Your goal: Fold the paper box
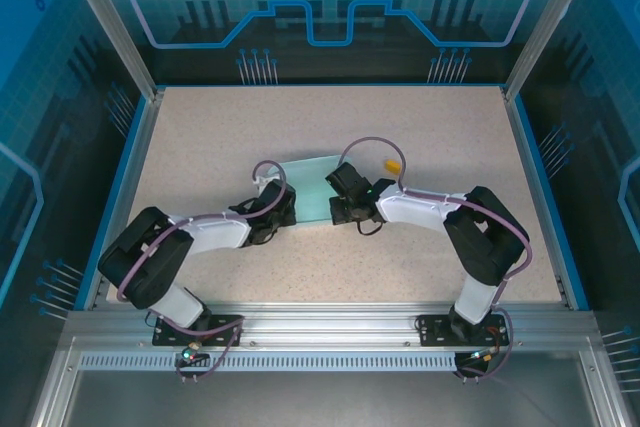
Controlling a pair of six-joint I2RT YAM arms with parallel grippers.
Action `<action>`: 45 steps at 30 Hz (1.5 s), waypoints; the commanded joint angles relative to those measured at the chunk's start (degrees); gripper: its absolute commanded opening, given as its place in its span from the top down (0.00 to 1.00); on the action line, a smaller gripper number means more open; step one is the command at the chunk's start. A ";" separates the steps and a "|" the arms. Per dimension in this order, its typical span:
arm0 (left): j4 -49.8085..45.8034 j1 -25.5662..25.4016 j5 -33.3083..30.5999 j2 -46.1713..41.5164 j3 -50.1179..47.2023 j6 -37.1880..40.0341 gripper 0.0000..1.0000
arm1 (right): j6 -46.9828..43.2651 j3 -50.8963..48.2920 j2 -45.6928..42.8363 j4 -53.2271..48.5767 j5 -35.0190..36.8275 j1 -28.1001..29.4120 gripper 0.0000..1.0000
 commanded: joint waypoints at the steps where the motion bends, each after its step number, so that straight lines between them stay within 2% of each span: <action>1: -8.95 -0.50 1.47 4.29 0.05 6.74 0.71 | -1.89 0.31 -2.03 4.62 -2.93 1.71 0.97; 8: -9.96 -0.45 3.68 6.88 2.12 8.49 0.77 | -2.39 0.68 -1.07 4.53 -2.88 1.71 0.97; 16: -13.82 -1.28 -4.04 6.75 3.82 11.69 0.86 | -2.77 1.30 -0.96 3.74 -2.39 1.74 0.97; 22: -15.06 -3.59 -6.05 9.07 6.15 13.53 0.88 | -2.74 1.25 -0.98 3.55 -2.20 1.71 0.97; 27: -14.02 -3.48 -2.89 10.22 7.21 13.69 0.79 | -2.97 1.21 -0.87 3.23 -1.74 1.58 0.97; 35: -13.85 -3.45 -1.64 11.82 8.61 14.85 0.70 | -3.37 1.38 -0.50 3.12 -2.11 1.37 0.97; 38: -13.40 -3.47 -0.69 12.43 8.92 14.78 0.63 | -3.51 1.53 -0.15 3.00 -2.21 1.36 0.97; 42: -12.96 -3.45 0.47 13.61 9.73 14.56 0.59 | -3.76 1.96 0.13 2.75 -2.31 1.34 0.97; 45: -12.69 -3.50 0.53 14.30 10.02 14.72 0.60 | -3.94 1.99 0.28 2.60 -2.25 1.36 0.97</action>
